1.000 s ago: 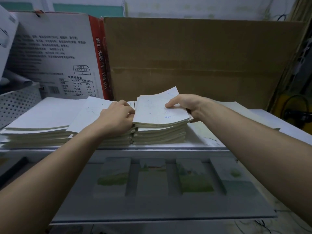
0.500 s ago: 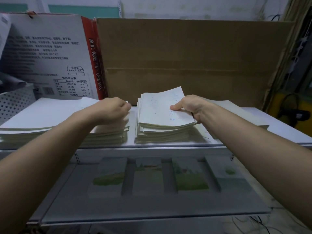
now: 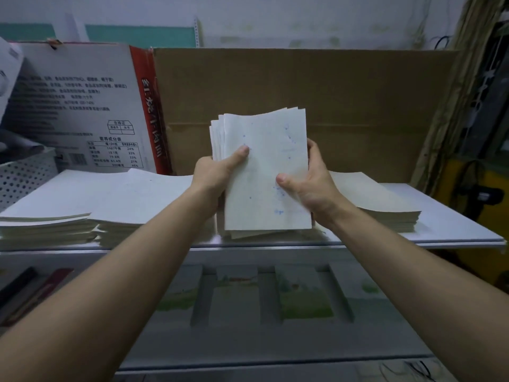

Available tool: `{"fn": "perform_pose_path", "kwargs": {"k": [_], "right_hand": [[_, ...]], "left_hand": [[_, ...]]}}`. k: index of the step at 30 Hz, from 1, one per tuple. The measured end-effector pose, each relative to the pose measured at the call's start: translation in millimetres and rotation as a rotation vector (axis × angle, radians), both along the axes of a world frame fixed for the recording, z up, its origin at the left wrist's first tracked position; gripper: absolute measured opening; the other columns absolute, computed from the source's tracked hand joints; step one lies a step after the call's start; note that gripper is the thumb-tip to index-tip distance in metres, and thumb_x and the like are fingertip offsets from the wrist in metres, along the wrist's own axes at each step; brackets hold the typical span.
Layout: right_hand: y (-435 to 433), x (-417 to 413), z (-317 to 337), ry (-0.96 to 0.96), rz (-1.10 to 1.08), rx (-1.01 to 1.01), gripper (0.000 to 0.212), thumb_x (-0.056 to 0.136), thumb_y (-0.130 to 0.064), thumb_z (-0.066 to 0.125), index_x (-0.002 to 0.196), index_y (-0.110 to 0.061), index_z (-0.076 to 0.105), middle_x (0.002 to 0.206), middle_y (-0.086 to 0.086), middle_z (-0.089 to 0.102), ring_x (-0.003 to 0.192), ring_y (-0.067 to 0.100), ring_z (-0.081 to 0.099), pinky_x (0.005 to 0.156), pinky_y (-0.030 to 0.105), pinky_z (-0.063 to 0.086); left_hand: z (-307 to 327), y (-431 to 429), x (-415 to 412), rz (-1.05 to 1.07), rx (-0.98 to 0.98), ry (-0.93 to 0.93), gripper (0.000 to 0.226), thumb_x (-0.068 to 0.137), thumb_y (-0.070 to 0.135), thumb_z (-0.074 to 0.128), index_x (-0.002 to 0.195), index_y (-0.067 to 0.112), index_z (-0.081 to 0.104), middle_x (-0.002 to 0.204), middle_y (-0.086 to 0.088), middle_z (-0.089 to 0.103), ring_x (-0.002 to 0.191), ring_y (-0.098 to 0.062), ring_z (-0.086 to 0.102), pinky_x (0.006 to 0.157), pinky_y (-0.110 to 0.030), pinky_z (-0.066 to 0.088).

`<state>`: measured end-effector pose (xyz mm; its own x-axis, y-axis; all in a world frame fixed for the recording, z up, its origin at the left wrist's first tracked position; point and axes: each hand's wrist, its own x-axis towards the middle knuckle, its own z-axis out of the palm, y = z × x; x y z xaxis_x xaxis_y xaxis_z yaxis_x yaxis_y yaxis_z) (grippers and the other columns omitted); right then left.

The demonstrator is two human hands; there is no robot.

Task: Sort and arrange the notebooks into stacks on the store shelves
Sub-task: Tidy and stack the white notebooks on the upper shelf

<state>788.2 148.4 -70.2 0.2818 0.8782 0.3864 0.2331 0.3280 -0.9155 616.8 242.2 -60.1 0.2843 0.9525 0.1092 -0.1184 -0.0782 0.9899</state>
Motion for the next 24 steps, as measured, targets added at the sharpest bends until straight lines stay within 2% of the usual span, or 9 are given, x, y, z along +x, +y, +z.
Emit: {"fn": "perform_pose_path", "kwargs": {"k": [1,4,6,8,10,13,16,20,24], "right_hand": [[0.1,1.2,-0.1,-0.026,0.009,0.017,0.075,0.089,-0.007,0.073,0.142,-0.031,0.026,0.13,-0.002,0.051,0.118,0.018,0.058,0.085,0.032,0.06],[3.9,3.9,4.5,-0.022,0.022,0.092,0.087,0.082,-0.001,0.074,0.144,-0.03,0.02,0.129,0.002,0.05,0.117,0.019,0.058,0.093,0.041,0.058],[7.2,0.9,4.3,0.016,-0.002,0.133,0.096,0.074,-0.002,0.07,0.149,-0.03,0.017,0.127,0.004,0.052,0.114,0.02,0.061,0.091,0.044,0.059],[11.2,-3.2,-0.6,0.069,0.0,0.154,0.097,0.072,-0.006,0.066,0.152,-0.029,0.018,0.129,0.009,0.056,0.113,0.022,0.063,0.088,0.042,0.059],[14.0,-3.8,-5.7,0.148,0.026,0.167,0.077,0.076,-0.01,0.062,0.147,-0.022,0.036,0.127,0.012,0.062,0.113,0.026,0.065,0.089,0.044,0.058],[14.7,-2.6,-12.2,0.191,0.066,0.146,0.05,0.088,-0.031,0.058,0.137,-0.019,0.053,0.127,0.008,0.066,0.116,0.025,0.065,0.097,0.049,0.055],[15.7,-8.1,-17.6,0.193,0.009,0.193,0.047,0.094,-0.047,0.05,0.134,-0.023,0.055,0.129,-0.001,0.066,0.117,0.013,0.064,0.099,0.039,0.054],[20.6,-16.1,-17.0,0.187,-0.117,0.204,0.044,0.097,-0.059,0.036,0.122,-0.032,0.06,0.126,-0.005,0.067,0.117,0.011,0.063,0.103,0.039,0.051],[20.7,-13.3,-17.3,0.143,-0.146,0.206,0.039,0.104,-0.054,0.033,0.119,-0.027,0.058,0.118,-0.003,0.068,0.11,0.012,0.064,0.094,0.034,0.053]], "left_hand": [[-3.5,-3.4,0.3,0.028,0.099,-0.048,0.044,0.084,0.044,0.082,0.111,0.014,0.066,0.107,-0.005,0.076,0.093,-0.024,0.076,0.07,-0.035,0.062],[-12.7,-7.3,-4.3,0.015,0.398,-0.132,0.054,0.086,0.039,0.078,0.127,0.011,0.059,0.118,-0.006,0.073,0.106,-0.022,0.073,0.084,-0.038,0.062],[-15.0,-10.5,-6.3,-0.005,0.482,-0.124,0.054,0.087,0.035,0.073,0.132,0.01,0.056,0.121,-0.005,0.071,0.109,-0.021,0.072,0.089,-0.04,0.062],[-17.9,-12.9,-4.8,-0.024,0.513,-0.116,0.048,0.09,0.035,0.067,0.132,0.013,0.055,0.119,-0.003,0.07,0.109,-0.02,0.071,0.09,-0.044,0.062],[-23.0,-15.6,-2.6,-0.001,0.562,-0.102,0.045,0.093,0.039,0.064,0.132,0.018,0.054,0.118,0.0,0.069,0.11,-0.02,0.07,0.091,-0.047,0.061],[-35.1,-16.9,-1.2,0.072,0.582,-0.088,0.065,0.088,0.055,0.065,0.141,0.022,0.048,0.125,0.005,0.066,0.114,-0.014,0.067,0.091,-0.042,0.061],[-45.2,-25.2,1.6,0.145,0.557,-0.078,0.084,0.082,0.068,0.061,0.147,0.02,0.041,0.127,0.008,0.062,0.113,-0.008,0.066,0.088,-0.03,0.06],[-44.3,-31.6,7.5,0.206,0.558,-0.137,0.099,0.074,0.093,0.046,0.13,0.011,0.051,0.109,0.009,0.064,0.094,0.001,0.065,0.072,-0.018,0.054],[-43.4,-27.2,8.4,0.22,0.607,-0.122,0.086,0.079,0.091,0.041,0.117,0.015,0.054,0.101,0.011,0.066,0.088,-0.001,0.066,0.069,-0.021,0.056]]}}
